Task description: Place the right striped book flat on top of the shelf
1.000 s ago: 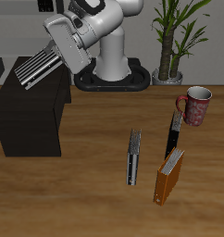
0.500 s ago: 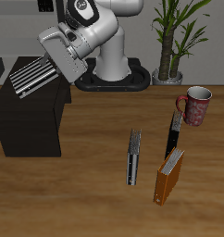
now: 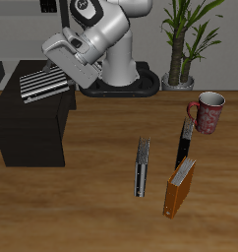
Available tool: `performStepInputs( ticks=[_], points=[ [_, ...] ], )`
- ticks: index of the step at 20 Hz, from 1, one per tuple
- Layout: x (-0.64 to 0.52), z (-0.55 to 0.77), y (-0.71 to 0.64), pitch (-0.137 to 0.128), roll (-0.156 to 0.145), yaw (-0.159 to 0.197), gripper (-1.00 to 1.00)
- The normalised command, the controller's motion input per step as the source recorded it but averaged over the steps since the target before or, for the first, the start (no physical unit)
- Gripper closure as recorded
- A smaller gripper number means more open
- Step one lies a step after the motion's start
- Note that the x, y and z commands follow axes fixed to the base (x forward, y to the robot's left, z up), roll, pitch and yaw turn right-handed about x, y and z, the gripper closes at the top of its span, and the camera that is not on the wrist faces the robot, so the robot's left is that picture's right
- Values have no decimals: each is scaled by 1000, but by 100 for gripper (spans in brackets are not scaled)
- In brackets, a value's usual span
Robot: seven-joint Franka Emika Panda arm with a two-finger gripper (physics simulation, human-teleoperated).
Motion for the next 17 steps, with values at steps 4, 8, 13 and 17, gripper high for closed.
performStepInputs(
  ticks=[4, 8, 13, 17],
  points=[
    [72, -20, 257, 86, 218, -94, -100],
    [15, 9, 309, 2, 130, -32, -100],
    [24, -16, 114, 1, 56, -46, -100],
    [-37, -45, 192, 8, 119, -4, -100]
  ],
)
